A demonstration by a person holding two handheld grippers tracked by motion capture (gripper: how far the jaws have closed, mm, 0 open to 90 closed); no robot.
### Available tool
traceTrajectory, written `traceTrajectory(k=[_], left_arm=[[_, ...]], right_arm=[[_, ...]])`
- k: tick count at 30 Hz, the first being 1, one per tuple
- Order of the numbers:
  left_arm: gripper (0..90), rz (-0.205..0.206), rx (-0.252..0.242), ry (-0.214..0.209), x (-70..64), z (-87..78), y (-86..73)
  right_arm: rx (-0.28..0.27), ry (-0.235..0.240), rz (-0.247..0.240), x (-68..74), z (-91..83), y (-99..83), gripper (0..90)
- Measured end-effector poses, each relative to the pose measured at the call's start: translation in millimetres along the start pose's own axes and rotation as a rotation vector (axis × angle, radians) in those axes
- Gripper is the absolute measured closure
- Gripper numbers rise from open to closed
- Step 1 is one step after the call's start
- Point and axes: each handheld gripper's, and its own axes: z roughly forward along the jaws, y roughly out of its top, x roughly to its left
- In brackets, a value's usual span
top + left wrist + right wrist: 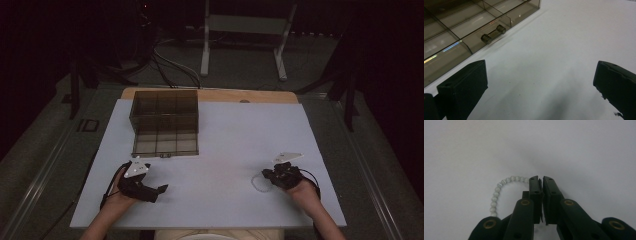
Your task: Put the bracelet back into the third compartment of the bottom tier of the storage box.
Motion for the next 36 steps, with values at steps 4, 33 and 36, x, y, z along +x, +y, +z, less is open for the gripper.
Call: traceTrajectory(k=[4,33,36], left_arm=[[0.7,0.005,0.005,0.003,0.0,-0.1,0.0],[0.7,0.005,-0.002,0.004,0.0,-0.7,0.5],[0.7,0.006,0.001,0.002,-0.1,-0.4,0.4]], right_arm=[[-0.009,0.002,-0.012,3.1,-2.7,3.0,86.2],[-0.072,0.020,-0.053,14.8,-23.5,28.4,86.2],[-0.082,0.019,-0.063,16.1,-26.1,33.5,86.2]])
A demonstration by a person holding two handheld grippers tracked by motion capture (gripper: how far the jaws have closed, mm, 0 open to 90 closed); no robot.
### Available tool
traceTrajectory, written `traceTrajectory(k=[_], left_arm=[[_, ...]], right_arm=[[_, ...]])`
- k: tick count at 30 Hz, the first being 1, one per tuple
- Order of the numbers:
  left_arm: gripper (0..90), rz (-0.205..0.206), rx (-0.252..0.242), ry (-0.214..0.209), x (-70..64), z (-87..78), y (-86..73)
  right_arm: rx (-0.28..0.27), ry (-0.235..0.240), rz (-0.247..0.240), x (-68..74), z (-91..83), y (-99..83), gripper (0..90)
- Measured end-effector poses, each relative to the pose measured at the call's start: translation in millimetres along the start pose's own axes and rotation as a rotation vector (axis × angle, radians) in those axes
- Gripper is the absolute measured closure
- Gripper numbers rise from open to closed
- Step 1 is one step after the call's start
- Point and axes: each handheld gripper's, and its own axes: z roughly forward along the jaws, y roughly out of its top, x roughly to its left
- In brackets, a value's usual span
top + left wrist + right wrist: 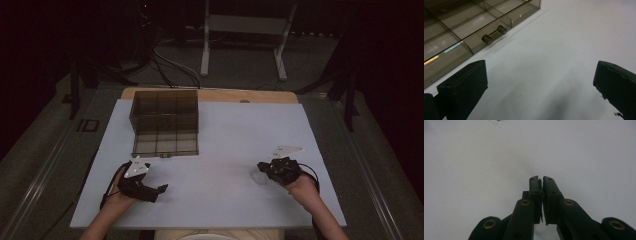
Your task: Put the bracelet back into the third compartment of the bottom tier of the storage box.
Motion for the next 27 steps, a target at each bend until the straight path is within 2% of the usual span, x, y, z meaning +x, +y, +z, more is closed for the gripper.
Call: traceTrajectory(k=[16,27], left_arm=[[0.7,-0.002,-0.004,-0.003,0.3,-0.4,-0.1],[0.8,0.004,-0.003,-0.008,-0.2,0.0,-0.1]], right_arm=[[-0.031,-0.008,-0.024,-2.4,0.8,21.5,86.2],[-0.048,0.004,-0.045,0.3,3.3,38.6,86.2]])
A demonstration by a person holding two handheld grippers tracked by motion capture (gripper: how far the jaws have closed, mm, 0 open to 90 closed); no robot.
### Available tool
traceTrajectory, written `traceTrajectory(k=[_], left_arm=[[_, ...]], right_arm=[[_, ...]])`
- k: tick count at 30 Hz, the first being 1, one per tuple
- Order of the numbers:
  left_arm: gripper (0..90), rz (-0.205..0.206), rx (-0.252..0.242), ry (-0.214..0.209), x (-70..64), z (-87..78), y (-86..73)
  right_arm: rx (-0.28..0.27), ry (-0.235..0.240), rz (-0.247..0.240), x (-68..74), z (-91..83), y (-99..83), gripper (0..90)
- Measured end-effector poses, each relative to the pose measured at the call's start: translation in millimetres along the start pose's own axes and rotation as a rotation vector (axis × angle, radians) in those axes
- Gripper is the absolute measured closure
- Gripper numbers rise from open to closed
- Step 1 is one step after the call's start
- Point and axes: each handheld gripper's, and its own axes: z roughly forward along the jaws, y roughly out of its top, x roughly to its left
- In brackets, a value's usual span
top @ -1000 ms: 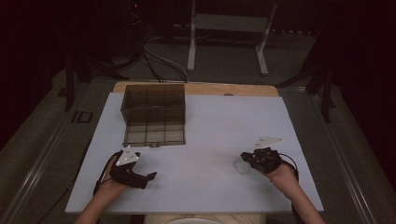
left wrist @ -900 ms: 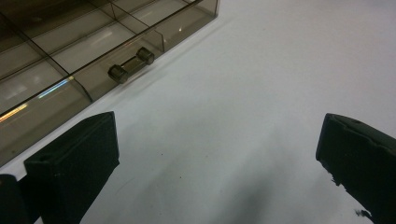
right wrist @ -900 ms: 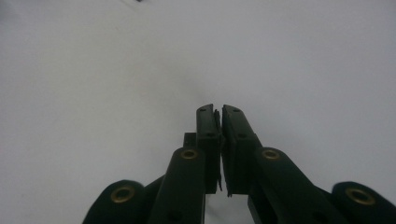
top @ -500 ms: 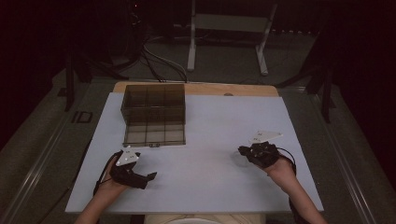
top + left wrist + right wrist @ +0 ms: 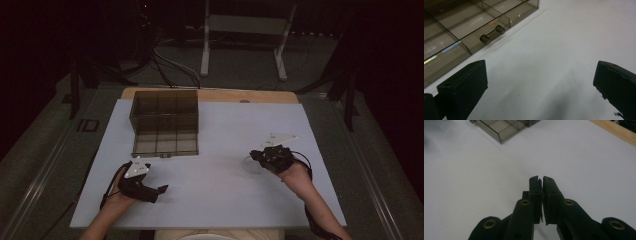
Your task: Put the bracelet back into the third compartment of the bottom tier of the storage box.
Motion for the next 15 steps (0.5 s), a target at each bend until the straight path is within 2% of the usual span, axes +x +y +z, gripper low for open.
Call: traceTrajectory(k=[15], left_arm=[[0.7,0.000,-0.006,0.005,0.6,-1.3,0.2]], right_arm=[[-0.021,0.016,-0.019,4.9,10.2,23.3,86.2]])
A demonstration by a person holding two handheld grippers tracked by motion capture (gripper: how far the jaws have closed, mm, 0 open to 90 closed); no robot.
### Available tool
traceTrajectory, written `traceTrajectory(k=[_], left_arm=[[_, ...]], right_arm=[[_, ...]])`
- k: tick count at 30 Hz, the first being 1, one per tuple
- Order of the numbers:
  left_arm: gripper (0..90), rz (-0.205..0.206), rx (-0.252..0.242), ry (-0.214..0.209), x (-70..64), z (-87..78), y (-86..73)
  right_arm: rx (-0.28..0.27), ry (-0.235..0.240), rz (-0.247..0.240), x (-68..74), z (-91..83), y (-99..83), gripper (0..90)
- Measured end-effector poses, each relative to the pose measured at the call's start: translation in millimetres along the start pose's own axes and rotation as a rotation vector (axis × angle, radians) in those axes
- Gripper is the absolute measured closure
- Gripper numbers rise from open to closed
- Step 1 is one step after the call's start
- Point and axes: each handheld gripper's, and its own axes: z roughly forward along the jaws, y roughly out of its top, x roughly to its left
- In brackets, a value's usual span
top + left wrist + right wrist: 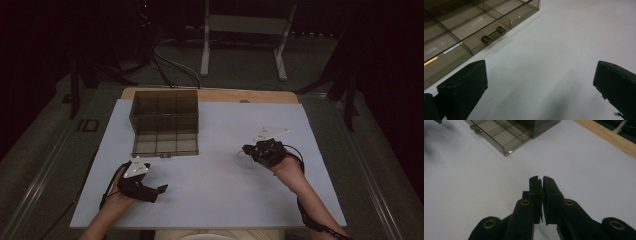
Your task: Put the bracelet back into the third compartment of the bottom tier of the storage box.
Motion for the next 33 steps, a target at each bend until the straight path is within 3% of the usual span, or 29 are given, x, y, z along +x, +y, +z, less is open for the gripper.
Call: traceTrajectory(k=[33], left_arm=[[0.8,0.002,-0.002,-0.008,0.4,-1.4,-0.5]], right_arm=[[-0.031,0.027,-0.047,8.3,18.3,42.7,86.2]])
